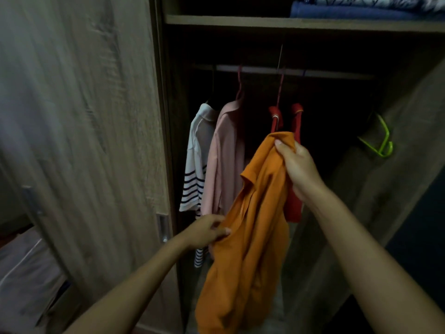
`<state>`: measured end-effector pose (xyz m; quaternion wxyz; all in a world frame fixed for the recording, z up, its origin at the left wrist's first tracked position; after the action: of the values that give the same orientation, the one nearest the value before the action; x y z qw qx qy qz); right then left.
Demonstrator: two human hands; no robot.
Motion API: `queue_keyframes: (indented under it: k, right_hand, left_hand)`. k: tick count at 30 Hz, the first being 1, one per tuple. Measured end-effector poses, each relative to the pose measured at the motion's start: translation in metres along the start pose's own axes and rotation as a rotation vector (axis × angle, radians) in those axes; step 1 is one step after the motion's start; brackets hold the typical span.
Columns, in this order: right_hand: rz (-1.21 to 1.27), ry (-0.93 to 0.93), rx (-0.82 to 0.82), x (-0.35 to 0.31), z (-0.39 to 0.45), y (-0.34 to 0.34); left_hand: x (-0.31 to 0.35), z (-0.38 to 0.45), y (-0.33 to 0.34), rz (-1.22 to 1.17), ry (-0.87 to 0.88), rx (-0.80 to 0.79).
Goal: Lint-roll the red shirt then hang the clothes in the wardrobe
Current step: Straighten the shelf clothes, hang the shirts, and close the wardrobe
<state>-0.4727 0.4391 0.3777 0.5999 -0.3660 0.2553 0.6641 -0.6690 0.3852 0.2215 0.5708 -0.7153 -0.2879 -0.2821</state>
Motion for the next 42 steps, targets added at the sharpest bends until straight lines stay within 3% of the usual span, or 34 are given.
queue_keyframes:
  k: [3, 6, 9, 12, 16, 21, 25, 27, 30, 34, 36, 38, 40, 42]
  right_hand:
    - [-0.143, -0.028, -0.031, -0.001, 0.000, -0.023]
    - [-0.269, 0.036, -0.215, 0.005, -0.012, -0.037]
    - [-0.297, 0.118, -0.416, 0.013, -0.036, -0.028]
    - [-0.364, 0.131, -0.480, 0.022, -0.055, 0.006]
    - [-0.737, 0.035, -0.432, 0.047, -0.065, 0.021]
    - [-0.948, 0.227, -0.421, 0.056, -0.056, -0.032]
    - [-0.928, 0.256, -0.402, 0.053, -0.035, -0.065]
    - [-0.894, 0.246, -0.411, 0.051, -0.029, -0.066]
    - [-0.790, 0.273, -0.483, 0.047, -0.024, -0.062]
    - [-0.551, 0.434, -0.672, 0.047, -0.019, -0.071]
    - [-0.345, 0.457, -0.497, 0.040, -0.001, -0.088]
    - [-0.383, 0.321, -0.187, 0.029, 0.032, -0.111]
    - [-0.731, 0.104, 0.064, 0.015, 0.068, -0.138]
    - [-1.081, -0.017, 0.207, 0.003, 0.092, -0.159]
  left_hand:
    - [0.011, 0.004, -0.033, -0.131, 0.023, 0.272]
    - [0.036, 0.000, -0.072, -0.208, 0.023, 0.416]
    - [0.076, -0.005, -0.083, -0.049, 0.139, 0.406]
    - [0.115, -0.009, -0.070, 0.101, 0.256, 0.415]
    - [0.139, -0.014, -0.069, 0.188, 0.341, 0.539]
    - [0.103, -0.022, -0.104, 0.535, 0.306, 0.668]
    - [0.065, -0.024, -0.118, 0.693, 0.153, 0.704]
    - [0.065, -0.024, -0.116, 0.601, 0.127, 0.702]
    - [0.087, -0.019, -0.107, 0.437, 0.164, 0.564]
    - [0.119, -0.005, -0.099, 0.327, 0.244, 0.503]
    - [0.135, 0.003, -0.097, 0.310, 0.312, 0.524]
    - [0.155, 0.006, -0.093, 0.313, 0.398, 0.542]
    - [0.172, 0.011, -0.091, 0.314, 0.451, 0.552]
    - [0.187, 0.019, -0.091, 0.309, 0.474, 0.586]
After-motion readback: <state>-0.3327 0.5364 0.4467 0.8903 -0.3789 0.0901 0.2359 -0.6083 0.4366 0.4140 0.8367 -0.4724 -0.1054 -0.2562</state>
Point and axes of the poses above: each hand's wrist, its own z-axis towards the middle knuckle, its own y-axis out of the palm, x = y × z, the point moved 4 cm from there along z, towards the middle knuckle, and after that the axes turned 15 degrees about -y, right-handed, at the moved point
